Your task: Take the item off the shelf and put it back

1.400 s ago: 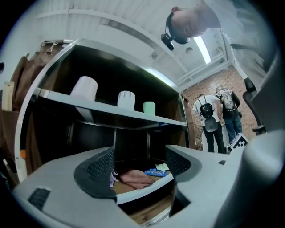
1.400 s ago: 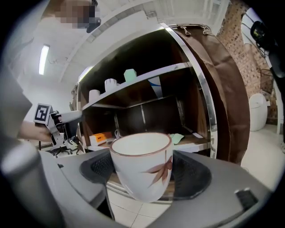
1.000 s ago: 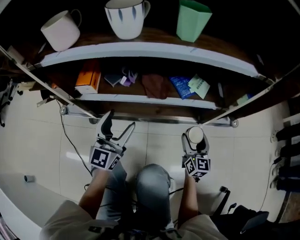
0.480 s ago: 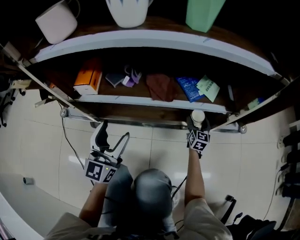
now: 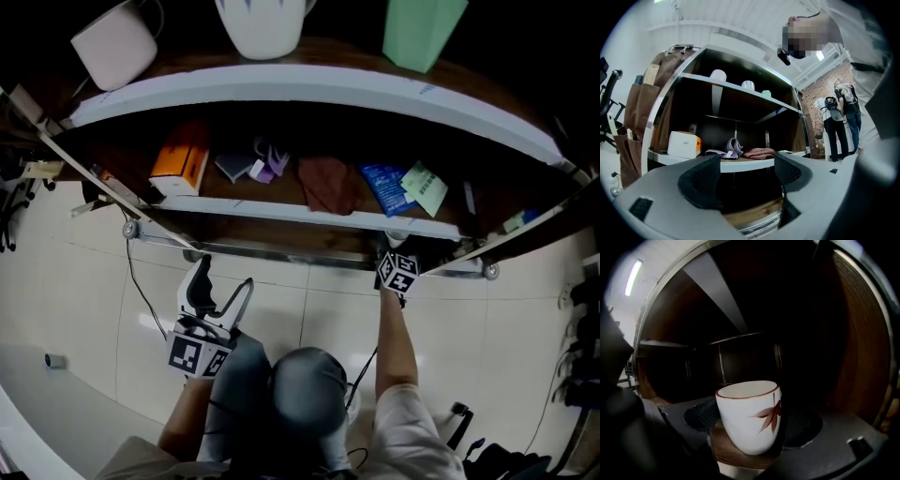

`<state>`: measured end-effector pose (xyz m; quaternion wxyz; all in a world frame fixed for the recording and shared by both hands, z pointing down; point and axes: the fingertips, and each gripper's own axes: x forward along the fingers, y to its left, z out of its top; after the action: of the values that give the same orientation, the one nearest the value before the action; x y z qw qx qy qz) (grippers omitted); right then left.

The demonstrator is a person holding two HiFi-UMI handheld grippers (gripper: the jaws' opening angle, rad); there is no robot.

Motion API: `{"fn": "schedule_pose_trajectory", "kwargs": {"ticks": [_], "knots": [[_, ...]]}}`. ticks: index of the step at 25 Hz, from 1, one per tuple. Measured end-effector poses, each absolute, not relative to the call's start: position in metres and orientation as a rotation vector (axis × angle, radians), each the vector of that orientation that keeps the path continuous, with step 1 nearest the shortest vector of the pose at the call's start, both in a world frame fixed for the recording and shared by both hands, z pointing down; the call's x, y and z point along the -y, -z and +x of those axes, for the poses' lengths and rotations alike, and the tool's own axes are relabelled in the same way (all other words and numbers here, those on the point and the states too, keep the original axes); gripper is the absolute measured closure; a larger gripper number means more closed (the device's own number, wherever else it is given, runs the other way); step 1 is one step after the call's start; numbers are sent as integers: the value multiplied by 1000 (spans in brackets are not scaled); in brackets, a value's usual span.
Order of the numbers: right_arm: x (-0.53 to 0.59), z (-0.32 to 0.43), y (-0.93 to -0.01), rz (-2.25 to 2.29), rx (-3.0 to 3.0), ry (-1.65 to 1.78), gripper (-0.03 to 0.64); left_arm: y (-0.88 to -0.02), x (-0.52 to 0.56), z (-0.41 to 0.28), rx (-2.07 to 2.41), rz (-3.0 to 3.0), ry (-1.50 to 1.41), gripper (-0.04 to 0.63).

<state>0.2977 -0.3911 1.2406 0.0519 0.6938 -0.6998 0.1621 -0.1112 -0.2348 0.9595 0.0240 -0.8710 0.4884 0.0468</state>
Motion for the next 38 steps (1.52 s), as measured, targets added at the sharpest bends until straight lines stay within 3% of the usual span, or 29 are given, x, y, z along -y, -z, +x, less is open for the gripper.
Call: {"fn": "schedule_pose_trajectory", "kwargs": {"ticks": [4,10,14,20,29,33,38], "knots": [[375,296,-1239,2140,2102,-512,144,-955,236,-109,-1504,-2704,-162,255],[316,276,-1212,2132,2091,-571,146,-942,229,-102,-1500,-2758,-127,255],[262,257,-1144,2076,2102,-585,147,-898,219,-102,-1471,-2765,-8,255],[184,210,-929,1983,2213,-472,147,-750,183,-123,-1510,-2779,49,255],[96,148,-523,1900,2504,-273,147,-440,116,-148,-1640,-2739,-119,255],[99,149,-404,1935,2580,-138,148,-346,101,-143,-1575,-2654,-191,255],[112,139,-317,1956,2665,-14,149,-283,97,-130,-1517,-2595,-263,255]]}}
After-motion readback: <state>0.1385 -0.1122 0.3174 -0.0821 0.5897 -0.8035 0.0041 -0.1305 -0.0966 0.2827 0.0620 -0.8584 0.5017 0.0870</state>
